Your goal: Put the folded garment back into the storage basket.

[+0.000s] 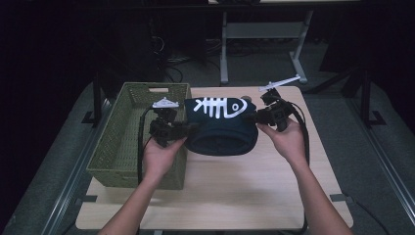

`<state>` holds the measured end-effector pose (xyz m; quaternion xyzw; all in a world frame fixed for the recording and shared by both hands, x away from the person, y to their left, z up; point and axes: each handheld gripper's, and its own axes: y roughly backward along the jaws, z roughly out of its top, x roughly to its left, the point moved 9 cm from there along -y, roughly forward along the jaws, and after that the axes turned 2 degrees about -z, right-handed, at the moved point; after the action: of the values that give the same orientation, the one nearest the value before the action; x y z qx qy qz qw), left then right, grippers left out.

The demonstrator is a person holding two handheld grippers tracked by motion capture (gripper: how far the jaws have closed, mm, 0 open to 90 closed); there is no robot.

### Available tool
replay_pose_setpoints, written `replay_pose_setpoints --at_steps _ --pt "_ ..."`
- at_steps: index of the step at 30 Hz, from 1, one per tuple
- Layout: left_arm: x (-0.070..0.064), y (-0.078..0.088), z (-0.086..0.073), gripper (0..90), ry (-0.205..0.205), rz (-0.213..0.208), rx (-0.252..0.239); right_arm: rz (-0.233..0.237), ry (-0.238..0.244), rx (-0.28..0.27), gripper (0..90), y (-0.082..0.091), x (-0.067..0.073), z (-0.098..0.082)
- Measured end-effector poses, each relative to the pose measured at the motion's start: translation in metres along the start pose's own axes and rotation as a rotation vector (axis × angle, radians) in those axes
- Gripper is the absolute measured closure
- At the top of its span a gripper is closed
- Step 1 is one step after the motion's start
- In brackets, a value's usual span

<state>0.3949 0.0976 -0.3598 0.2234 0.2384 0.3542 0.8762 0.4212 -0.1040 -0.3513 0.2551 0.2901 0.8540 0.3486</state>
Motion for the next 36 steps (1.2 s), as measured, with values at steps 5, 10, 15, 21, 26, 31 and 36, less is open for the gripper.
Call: replay_pose_setpoints --at_steps 5,10,15,21,26,31,36 --pt "0.004 0.005 0.0 71.0 0.003 0.003 -0.002 0.008 0.003 -0.003 78.4 -0.003 0.005 0.004" --pt "0.008 0.01 0.001 71.0 -0.001 0.008 0.0 0.019 0.005 -0.002 78.4 -0.006 0.008 0.008" --pt "0.012 0.015 0.0 71.0 0.002 0.014 -0.002 0.02 0.013 -0.005 78.4 -0.009 0.012 0.013" --pt "0.017 0.021 0.0 70.9 0.002 0.021 -0.002 0.019 0.026 0.001 78.4 -0.014 0.018 0.018" --pt "0.02 0.025 0.0 70.8 0.006 0.024 -0.004 0.023 0.031 0.006 78.4 -0.018 0.022 0.02" --pt "0.026 0.032 -0.002 70.9 0.005 0.033 -0.009 0.031 0.043 0.006 78.4 -0.02 0.028 0.025" --pt "0.03 0.036 -0.003 70.8 0.008 0.038 -0.012 0.034 0.056 0.011 78.3 -0.023 0.032 0.028"
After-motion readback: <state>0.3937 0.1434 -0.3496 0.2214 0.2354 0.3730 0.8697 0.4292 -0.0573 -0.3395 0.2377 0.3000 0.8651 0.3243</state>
